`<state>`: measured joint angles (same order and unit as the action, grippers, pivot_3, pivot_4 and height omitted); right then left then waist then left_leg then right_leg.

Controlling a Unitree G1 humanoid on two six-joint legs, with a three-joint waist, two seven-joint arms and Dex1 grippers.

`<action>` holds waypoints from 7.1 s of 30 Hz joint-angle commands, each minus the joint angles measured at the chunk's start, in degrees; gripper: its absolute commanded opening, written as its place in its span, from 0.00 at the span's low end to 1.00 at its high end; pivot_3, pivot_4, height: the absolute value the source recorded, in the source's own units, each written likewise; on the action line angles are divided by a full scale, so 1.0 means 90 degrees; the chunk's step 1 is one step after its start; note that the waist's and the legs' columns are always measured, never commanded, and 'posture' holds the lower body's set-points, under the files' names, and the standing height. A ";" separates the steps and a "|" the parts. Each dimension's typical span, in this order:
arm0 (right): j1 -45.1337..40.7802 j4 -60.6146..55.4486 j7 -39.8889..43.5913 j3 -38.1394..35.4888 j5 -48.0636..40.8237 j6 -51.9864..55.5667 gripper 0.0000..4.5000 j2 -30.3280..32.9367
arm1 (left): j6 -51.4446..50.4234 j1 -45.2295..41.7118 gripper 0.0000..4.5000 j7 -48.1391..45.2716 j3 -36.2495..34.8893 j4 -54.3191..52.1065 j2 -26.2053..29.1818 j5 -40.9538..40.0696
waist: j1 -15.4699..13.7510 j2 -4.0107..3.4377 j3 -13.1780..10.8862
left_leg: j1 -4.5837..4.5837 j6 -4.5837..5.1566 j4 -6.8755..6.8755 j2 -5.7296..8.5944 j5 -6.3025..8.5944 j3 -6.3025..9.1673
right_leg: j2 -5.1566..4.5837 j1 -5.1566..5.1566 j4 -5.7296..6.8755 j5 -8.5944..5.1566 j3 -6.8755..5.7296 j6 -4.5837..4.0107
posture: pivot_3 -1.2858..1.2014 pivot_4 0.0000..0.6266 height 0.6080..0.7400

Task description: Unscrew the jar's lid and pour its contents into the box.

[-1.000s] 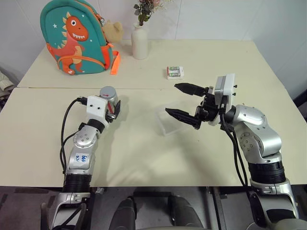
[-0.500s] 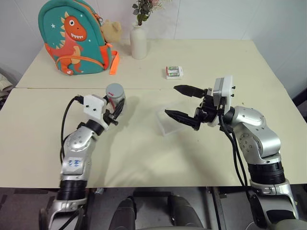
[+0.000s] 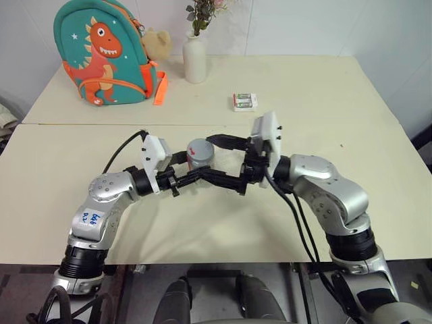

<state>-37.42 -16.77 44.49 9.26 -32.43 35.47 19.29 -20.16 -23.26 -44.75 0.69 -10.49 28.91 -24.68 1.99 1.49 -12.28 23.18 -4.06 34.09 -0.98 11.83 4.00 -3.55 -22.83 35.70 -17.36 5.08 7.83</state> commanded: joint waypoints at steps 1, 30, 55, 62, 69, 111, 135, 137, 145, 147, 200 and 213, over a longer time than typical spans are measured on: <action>-0.0159 0.0061 -0.0272 0.0138 0.0234 -0.0083 1.00 -0.0224 | -0.0034 -0.0089 0.44 -0.0073 0.0082 -0.0153 -0.0100 -0.0067 | -0.0012 0.0000 0.0000 | 0.0000 0.0000 -0.0004 -0.0001 0.0000 0.0001 | 0.0000 -0.0002 0.0000 -0.0001 -0.0001 -0.0001 | 0.52 0.24 1.00; -0.0268 0.0552 -0.0113 -0.0133 0.0413 -0.0298 1.00 -0.0410 | -0.0153 -0.0055 0.44 0.0066 0.0018 -0.0236 -0.0251 -0.0018 | -0.0013 0.0000 0.0000 | 0.0004 -0.0001 -0.0004 0.0000 0.0001 0.0001 | 0.0001 -0.0007 0.0002 -0.0001 -0.0002 0.0000 | 0.52 0.24 1.00; -0.1858 0.2176 0.4520 0.0491 -0.0043 -0.0626 0.57 0.0977 | 0.0208 -0.0482 0.44 -0.2179 0.0156 -0.0188 0.0342 -0.0688 | 0.0020 -0.0002 -0.0002 | 0.0006 0.0000 -0.0004 -0.0001 0.0002 0.0000 | 0.0002 -0.0007 -0.0004 -0.0001 -0.0005 0.0000 | 0.52 0.24 1.00; -0.2188 0.2733 0.4794 0.0555 0.0159 -0.0955 0.57 0.0776 | 0.0166 -0.0553 0.44 -0.2204 0.0180 -0.0223 0.0184 -0.0684 | 0.0030 -0.0002 -0.0002 | 0.0005 0.0000 -0.0003 -0.0001 0.0002 0.0000 | 0.0001 -0.0007 -0.0002 -0.0001 -0.0004 0.0000 | 0.52 0.24 1.00; -0.2066 0.2692 0.4439 0.0380 0.0218 -0.0913 1.00 0.0795 | 0.0004 -0.0338 0.44 -0.2065 -0.0010 -0.0410 0.0281 -0.0769 | 0.0038 -0.0002 -0.0002 | 0.0009 -0.0001 -0.0003 -0.0002 0.0002 0.0000 | 0.0001 -0.0011 -0.0001 -0.0001 -0.0004 0.0000 | 0.52 0.24 1.00; -0.1686 0.2335 0.1987 -0.0230 0.0713 -0.0797 1.00 0.0340 | 0.0067 -0.0106 0.44 -0.1175 -0.0225 -0.0369 0.0295 -0.0534 | 0.0128 -0.0002 -0.0002 | 0.0010 -0.0002 -0.0003 -0.0002 0.0002 0.0000 | 0.0001 -0.0023 0.0018 -0.0002 0.0000 -0.0002 | 0.52 0.24 1.00; -0.1304 0.1833 0.2705 -0.0691 -0.0203 -0.0103 1.00 0.1116 | 0.0143 0.0010 0.44 -0.1237 -0.0484 -0.0227 0.0441 -0.0541 | 0.0142 -0.0002 -0.0002 | 0.0010 -0.0001 -0.0003 -0.0004 0.0002 -0.0003 | 0.0005 -0.0023 0.0017 -0.0003 0.0003 -0.0004 | 0.52 0.24 1.00; -0.1362 0.1697 0.2459 -0.0628 -0.0186 -0.0021 1.00 0.0919 | 0.0137 -0.0009 0.44 -0.1216 -0.0469 -0.0230 0.0428 -0.0538 | 0.0141 -0.0002 -0.0002 | 0.0010 -0.0001 -0.0003 -0.0004 0.0002 -0.0003 | 0.0005 -0.0023 0.0018 -0.0003 0.0003 -0.0004 | 0.52 0.24 1.00; -0.1411 0.1168 0.1915 -0.0286 -0.0129 0.0354 1.00 0.0410 | 0.0120 -0.0043 0.44 -0.1148 -0.0426 -0.0258 0.0386 -0.0546 | 0.0125 -0.0002 -0.0002 | 0.0011 -0.0001 -0.0003 -0.0004 0.0002 -0.0003 | 0.0003 -0.0024 0.0017 -0.0003 0.0002 -0.0004 | 0.52 0.24 1.00; -0.1423 0.1130 0.1822 -0.0187 -0.0080 0.0393 1.00 0.0342 | 0.0117 -0.0049 0.44 -0.1136 -0.0421 -0.0259 0.0384 -0.0552 | 0.0125 -0.0002 -0.0002 | 0.0011 -0.0002 -0.0003 -0.0004 0.0002 -0.0003 | 0.0003 -0.0025 0.0017 -0.0003 0.0003 -0.0004 | 0.52 0.24 1.00; -0.1492 0.1873 0.3109 -0.0469 -0.0391 0.0310 1.00 0.1095 | 0.0078 0.0011 0.44 -0.1104 -0.0462 -0.0344 0.0371 -0.0588 | 0.0134 -0.0002 -0.0002 | 0.0014 -0.0001 -0.0004 -0.0004 0.0002 -0.0003 | 0.0006 -0.0033 0.0020 -0.0004 0.0003 -0.0004 | 0.52 0.24 1.00; -0.1666 0.1951 0.2504 -0.0002 0.0302 -0.0442 1.00 0.0201 | -0.0018 -0.0030 0.44 -0.1100 -0.0440 -0.0364 0.0390 -0.0638 | 0.0126 -0.0002 -0.0002 | 0.0016 -0.0002 -0.0003 -0.0004 0.0002 -0.0003 | 0.0005 -0.0035 0.0021 -0.0003 0.0003 -0.0004 | 0.52 0.24 1.00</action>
<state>-51.37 2.01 67.26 9.15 -30.08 33.15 21.47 -20.44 -23.16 -54.56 -2.24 -11.24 31.89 -29.13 3.12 1.48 -12.30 23.33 -4.08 34.06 -1.01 11.85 3.97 -3.51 -23.14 35.89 -17.39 5.11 7.79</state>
